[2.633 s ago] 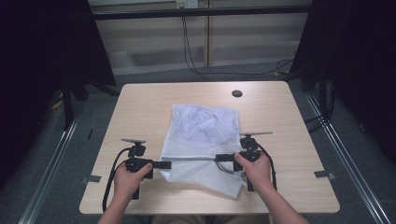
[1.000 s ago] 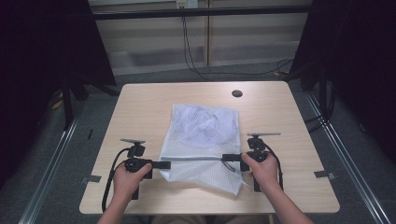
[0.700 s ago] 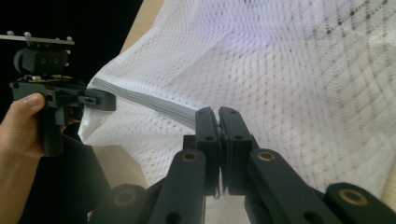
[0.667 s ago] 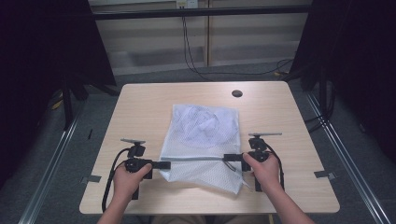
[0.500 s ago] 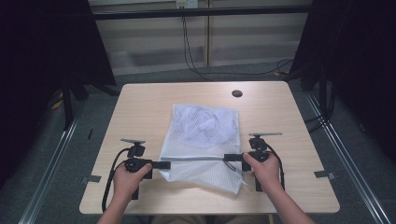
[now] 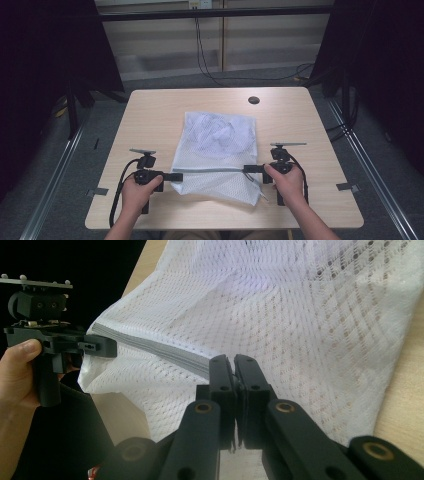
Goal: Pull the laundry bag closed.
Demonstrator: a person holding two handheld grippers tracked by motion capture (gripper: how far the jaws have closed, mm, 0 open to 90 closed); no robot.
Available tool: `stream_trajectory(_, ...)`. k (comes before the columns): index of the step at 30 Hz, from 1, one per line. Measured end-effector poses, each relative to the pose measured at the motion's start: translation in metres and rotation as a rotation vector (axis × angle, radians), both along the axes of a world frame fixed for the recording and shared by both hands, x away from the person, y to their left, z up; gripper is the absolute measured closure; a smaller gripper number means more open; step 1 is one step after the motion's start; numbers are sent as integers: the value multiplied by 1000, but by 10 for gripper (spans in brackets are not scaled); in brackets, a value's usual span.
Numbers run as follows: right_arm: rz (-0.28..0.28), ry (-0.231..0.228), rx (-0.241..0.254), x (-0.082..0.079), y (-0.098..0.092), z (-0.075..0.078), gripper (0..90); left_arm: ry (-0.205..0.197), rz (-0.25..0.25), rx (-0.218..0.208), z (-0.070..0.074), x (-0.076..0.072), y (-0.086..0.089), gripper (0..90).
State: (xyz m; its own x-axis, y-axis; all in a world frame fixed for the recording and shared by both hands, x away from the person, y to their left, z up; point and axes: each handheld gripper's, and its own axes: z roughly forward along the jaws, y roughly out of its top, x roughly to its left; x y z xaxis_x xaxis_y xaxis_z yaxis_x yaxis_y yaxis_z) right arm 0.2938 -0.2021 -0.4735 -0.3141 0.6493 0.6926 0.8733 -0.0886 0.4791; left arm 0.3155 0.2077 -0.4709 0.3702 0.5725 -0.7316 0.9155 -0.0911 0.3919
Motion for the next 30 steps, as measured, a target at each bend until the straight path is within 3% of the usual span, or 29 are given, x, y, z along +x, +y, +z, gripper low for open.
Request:
stream_trajectory(3, 1, 1, -4, 0, -2, -1, 874, -10, -17, 7, -1, 1, 2, 896)
stream_trajectory(4, 2, 3, 0, 0, -3, -1, 874, 6, 2, 0, 0, 0, 0, 896)
stream_trajectory(21, 12, 5, 2, -2, -5, -3, 874, -2, 5, 6, 0, -4, 2, 896)
stream_trajectory(30, 3, -6, -23, -5, -12, -2, 874, -2, 7, 9, 0, -3, 3, 896)
